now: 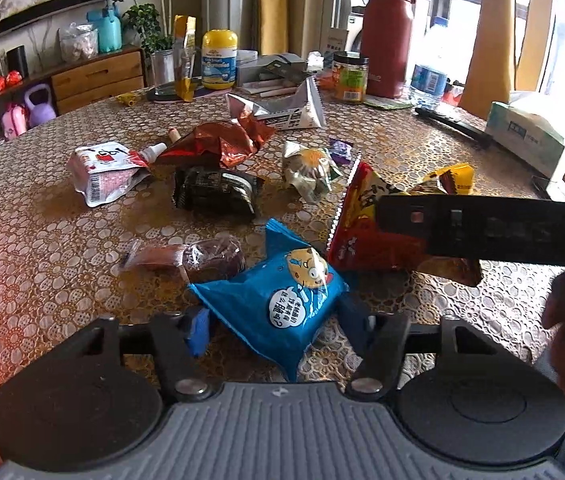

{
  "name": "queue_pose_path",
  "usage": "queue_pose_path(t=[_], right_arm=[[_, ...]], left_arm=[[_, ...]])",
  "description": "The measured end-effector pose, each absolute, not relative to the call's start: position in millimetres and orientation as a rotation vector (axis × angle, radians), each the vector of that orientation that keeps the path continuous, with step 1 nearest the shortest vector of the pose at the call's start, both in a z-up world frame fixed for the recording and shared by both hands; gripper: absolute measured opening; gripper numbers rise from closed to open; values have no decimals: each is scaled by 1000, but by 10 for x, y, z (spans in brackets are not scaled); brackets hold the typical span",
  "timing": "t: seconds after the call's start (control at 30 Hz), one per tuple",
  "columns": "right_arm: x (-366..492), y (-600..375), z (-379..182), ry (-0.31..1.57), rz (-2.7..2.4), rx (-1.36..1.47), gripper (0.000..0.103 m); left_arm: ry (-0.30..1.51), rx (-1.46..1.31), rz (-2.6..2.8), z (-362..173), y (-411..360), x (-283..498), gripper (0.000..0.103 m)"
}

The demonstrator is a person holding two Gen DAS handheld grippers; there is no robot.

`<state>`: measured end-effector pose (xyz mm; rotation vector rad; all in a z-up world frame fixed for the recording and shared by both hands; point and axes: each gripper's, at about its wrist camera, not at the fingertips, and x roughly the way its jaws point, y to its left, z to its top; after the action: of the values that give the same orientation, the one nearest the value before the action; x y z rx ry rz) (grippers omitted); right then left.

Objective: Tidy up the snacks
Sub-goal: 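Grasp the blue cookie bag with the left tool while the right grasps the red chip bag, then carry both bags over the white box with both tools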

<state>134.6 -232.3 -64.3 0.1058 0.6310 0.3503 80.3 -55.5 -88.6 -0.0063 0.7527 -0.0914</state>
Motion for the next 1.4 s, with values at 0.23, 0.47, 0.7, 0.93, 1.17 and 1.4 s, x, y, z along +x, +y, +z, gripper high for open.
queue_pose_path(t=[0.23, 0.47, 0.7, 0.93, 1.17, 1.4], right_arm=[[1464, -2277, -742, 676, 342, 140, 85], [1456, -2313, -757, 661, 348, 195, 68], [1401, -2335, -713, 636, 361, 221, 57], [1274, -2319, -556, 605, 366, 221, 56], [1126, -2207, -310, 544, 395, 193, 56], [992, -1990, -103, 485, 456, 151, 54]], left_arm=[[737, -16, -107, -869, -535, 773, 46], [718, -36, -104, -832, -477, 713, 41], [687, -57, -101, -750, -408, 617, 39], [635, -82, -85, -585, -292, 462, 39], [558, -110, -54, -337, -92, 221, 39], [502, -137, -1, -163, 158, -5, 39]])
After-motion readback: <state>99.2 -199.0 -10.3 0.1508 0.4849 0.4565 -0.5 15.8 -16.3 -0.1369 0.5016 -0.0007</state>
